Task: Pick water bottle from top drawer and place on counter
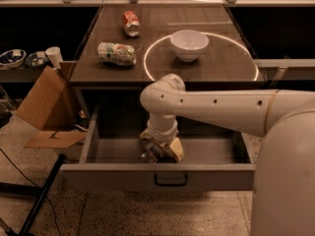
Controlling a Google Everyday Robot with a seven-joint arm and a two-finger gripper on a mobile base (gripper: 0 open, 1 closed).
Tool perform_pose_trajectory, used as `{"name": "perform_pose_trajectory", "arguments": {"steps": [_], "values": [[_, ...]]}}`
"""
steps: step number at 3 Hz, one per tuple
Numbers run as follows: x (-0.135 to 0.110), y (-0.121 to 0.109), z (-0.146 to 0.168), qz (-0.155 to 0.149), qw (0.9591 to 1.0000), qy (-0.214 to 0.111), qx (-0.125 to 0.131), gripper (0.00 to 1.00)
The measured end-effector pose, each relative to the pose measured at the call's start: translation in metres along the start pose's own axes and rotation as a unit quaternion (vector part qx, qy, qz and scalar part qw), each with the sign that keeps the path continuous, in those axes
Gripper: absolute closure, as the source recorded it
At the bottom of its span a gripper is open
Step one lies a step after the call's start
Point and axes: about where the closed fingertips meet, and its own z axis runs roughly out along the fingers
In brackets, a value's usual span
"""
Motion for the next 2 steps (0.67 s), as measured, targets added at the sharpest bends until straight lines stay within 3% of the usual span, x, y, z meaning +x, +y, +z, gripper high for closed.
{"name": "perform_pose_trajectory", "arguments": {"steps": [1, 2], "values": [[-0.025, 0.032, -0.025, 0.025, 0.9996, 0.006, -0.015, 0.45], [-0.038, 0.055, -0.08, 0.042, 0.998, 0.03, -0.036, 0.69]]}}
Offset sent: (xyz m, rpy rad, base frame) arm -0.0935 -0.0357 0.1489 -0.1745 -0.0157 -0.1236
